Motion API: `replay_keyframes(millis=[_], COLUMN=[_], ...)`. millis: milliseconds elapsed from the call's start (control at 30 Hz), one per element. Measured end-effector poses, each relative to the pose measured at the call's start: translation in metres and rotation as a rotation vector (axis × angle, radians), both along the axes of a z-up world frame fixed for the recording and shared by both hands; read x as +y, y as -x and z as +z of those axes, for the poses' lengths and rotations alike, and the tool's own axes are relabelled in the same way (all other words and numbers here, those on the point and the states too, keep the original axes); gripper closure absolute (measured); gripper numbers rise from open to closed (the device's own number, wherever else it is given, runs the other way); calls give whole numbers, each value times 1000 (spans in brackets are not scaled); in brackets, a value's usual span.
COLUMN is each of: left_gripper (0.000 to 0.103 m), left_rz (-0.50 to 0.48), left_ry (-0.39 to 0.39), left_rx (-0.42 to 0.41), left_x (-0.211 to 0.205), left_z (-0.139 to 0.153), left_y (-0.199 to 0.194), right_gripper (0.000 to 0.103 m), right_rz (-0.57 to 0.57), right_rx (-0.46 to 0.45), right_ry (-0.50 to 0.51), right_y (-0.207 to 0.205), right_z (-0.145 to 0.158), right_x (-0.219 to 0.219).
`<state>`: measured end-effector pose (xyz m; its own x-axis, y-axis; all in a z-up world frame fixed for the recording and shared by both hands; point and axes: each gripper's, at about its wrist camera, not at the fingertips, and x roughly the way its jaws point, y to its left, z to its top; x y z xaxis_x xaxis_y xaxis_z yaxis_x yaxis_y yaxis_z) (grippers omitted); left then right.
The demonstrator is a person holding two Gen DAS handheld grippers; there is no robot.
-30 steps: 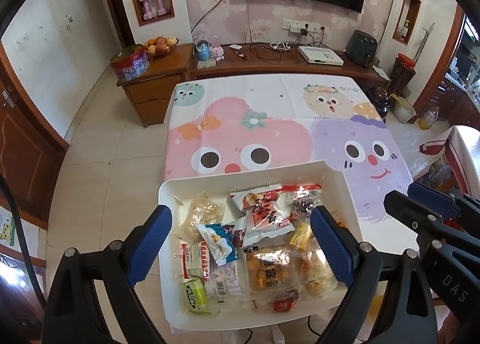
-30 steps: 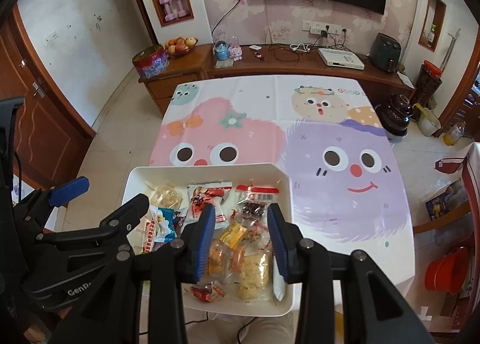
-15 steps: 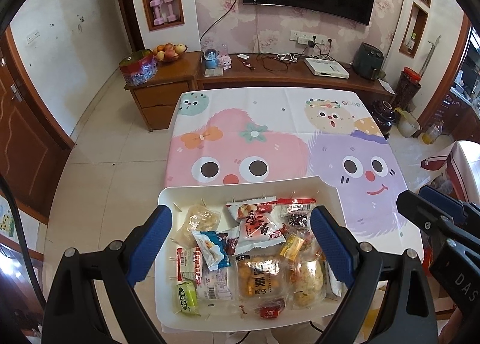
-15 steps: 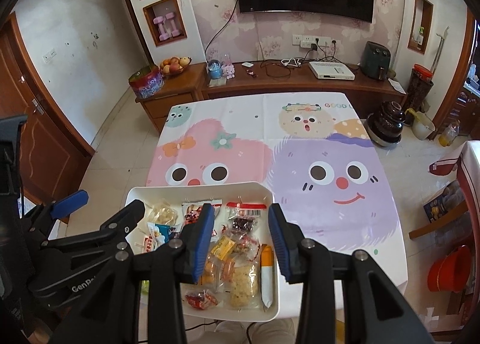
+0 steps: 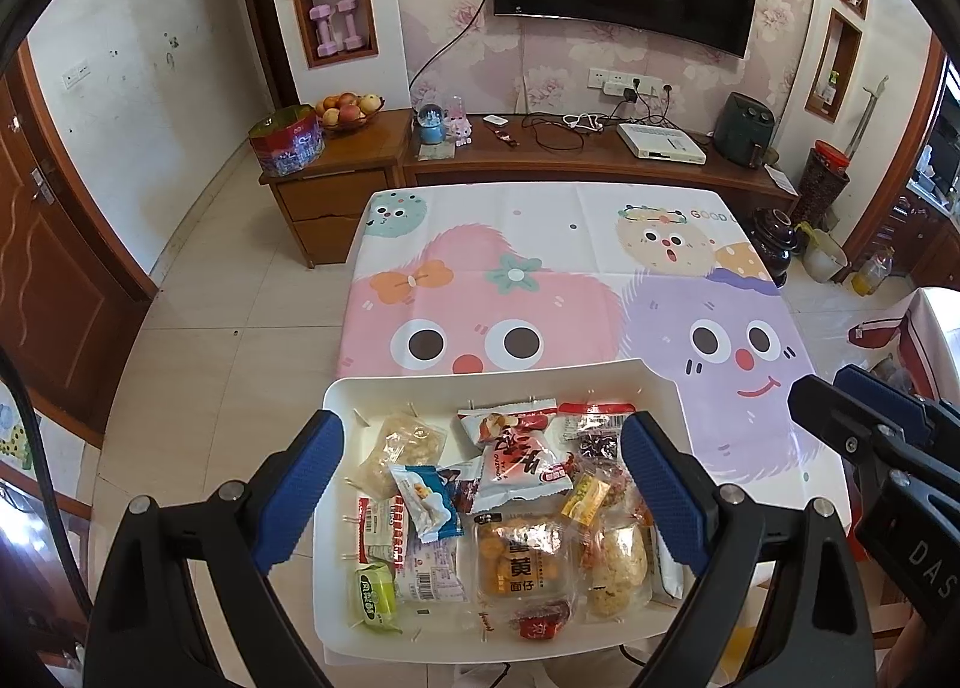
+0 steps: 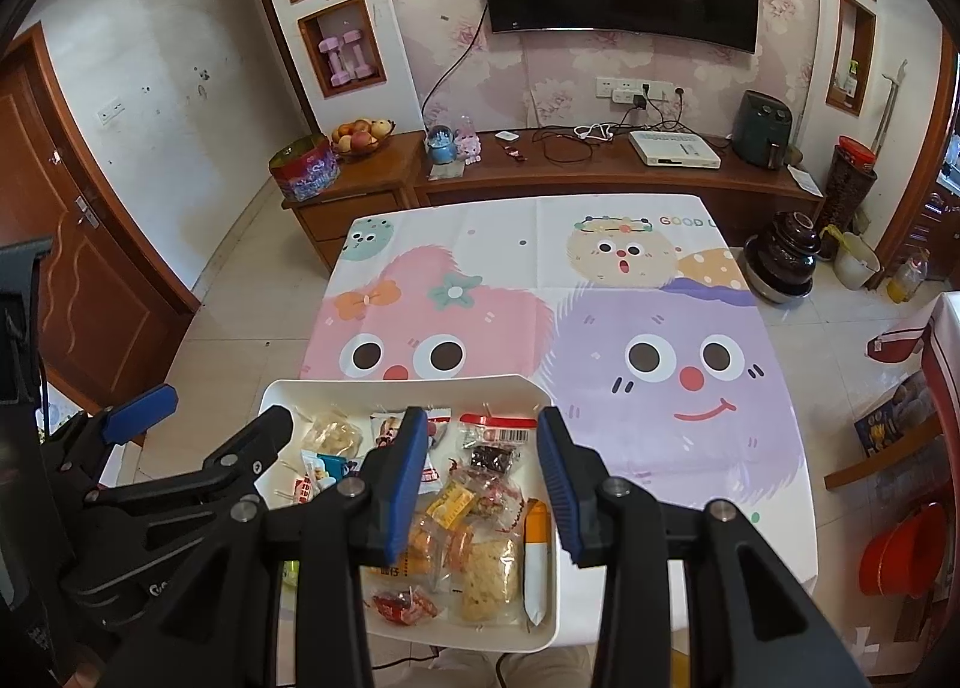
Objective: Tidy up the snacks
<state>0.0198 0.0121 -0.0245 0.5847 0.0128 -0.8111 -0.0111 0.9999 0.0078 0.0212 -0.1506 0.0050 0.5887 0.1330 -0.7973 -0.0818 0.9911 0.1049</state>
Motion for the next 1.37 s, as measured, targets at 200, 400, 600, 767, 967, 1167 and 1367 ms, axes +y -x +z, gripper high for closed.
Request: replay_keyframes(millis=[200, 400, 600, 767, 967, 1167, 1367], left_gripper=[10, 10, 10, 10, 10, 10, 10], left_rz=[-1, -4, -2, -3, -3, -2, -4], left_ry=[1, 1, 1, 1, 0, 2, 2], left_rx=[2, 4, 6, 8, 8, 11, 12], left_x=[0, -2, -3, -4, -5, -4, -4], left_z=[0, -1, -1, -1, -2, -2, -1], left_y=[0, 1, 1, 2, 3, 3, 3], right_gripper=[65, 65, 65, 65, 65, 65, 65], right_rz=[1, -1, -1, -2, -1, -2, -2], right_rx=[3, 4, 6, 12, 16, 17, 18], right_ry=[0, -2, -4, -7, -9, -10, -11], right_y=[-1, 0, 0, 4, 5, 5, 5], right_z=[0, -1, -1, -5, -8, -9, -9], right_x=[0, 0, 0, 2, 2, 3, 3])
